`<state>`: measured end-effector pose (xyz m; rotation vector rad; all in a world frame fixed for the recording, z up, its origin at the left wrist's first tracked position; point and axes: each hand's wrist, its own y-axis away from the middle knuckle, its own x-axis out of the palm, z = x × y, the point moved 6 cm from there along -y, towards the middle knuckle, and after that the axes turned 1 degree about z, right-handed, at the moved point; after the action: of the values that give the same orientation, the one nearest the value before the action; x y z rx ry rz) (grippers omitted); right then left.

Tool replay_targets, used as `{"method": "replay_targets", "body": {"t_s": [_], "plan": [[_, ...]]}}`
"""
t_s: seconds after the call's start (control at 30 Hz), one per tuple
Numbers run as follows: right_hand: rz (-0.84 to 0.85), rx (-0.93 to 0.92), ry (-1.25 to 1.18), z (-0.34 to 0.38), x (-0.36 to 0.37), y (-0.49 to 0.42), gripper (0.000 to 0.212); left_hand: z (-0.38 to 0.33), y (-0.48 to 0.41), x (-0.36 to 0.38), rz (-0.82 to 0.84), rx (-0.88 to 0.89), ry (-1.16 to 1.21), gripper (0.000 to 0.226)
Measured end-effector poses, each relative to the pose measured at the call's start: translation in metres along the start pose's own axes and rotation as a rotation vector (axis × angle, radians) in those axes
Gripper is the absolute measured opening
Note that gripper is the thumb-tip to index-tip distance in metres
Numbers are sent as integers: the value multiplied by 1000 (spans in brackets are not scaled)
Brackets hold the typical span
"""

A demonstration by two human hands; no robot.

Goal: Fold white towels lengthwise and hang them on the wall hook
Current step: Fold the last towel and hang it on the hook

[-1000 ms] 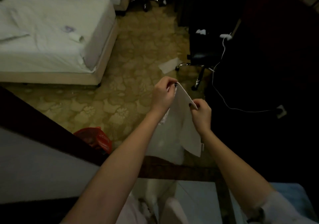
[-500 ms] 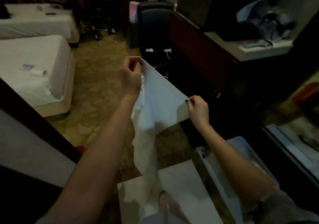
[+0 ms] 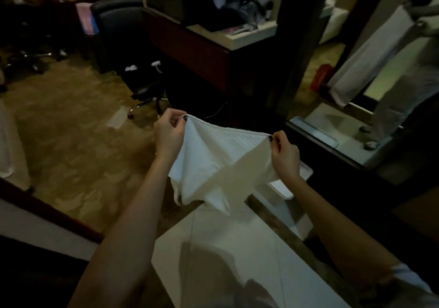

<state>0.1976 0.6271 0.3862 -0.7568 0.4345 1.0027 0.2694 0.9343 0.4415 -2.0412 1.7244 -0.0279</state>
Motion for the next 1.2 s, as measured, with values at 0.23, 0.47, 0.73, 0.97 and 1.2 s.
{"method": "replay_targets", "body": {"t_s": [0.23, 0.47, 0.73, 0.97, 1.2], "plan": [[-146, 196, -76, -64, -146, 60, 7, -57, 69, 110, 257, -15, 81, 14], [-132, 296, -328, -107, -281, 140, 17, -153, 178, 248, 480, 43, 167, 14], [-46, 381, -254, -158, -423, 246, 22, -253, 312, 369, 688, 38, 341, 14], [-280, 300, 145, -174, -521, 297, 12, -326, 383, 434, 867, 79, 400, 19], [-342, 114, 393, -168, -583, 299, 8, -416, 433, 495, 1140, 222, 478, 15]]}}
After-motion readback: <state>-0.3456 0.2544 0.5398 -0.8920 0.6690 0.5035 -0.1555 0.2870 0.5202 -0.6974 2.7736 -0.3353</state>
